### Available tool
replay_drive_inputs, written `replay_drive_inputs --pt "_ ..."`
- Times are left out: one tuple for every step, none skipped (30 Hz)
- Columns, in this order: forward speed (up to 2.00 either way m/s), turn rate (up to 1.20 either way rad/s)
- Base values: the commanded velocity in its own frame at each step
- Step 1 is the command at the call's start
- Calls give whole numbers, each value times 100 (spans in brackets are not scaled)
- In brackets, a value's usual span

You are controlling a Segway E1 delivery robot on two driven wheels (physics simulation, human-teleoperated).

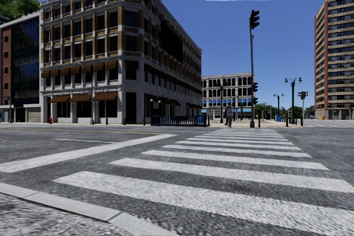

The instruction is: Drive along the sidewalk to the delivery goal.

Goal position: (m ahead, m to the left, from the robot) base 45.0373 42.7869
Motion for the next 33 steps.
replay_drive_inputs --pt "153 -35" --pt "153 -35" --pt "153 -35" --pt "153 -35" --pt "153 -35" --pt "152 -35" --pt "152 -35" --pt "152 -35" --pt "152 -35" --pt "152 -35" --pt "152 -35" --pt "152 -35" --pt "152 -35" --pt "152 -35" --pt "152 -35" --pt "152 -35" --pt "152 -35" --pt "152 -35" --pt "152 -35" --pt "152 -35" --pt "152 -35" --pt "152 -35" --pt "152 -35" --pt "152 -35" --pt "152 -35" --pt "152 -35" --pt "152 -35" --pt "152 -35" --pt "153 -35" --pt "153 -35" --pt "153 -35" --pt "153 -35" --pt "154 -35"
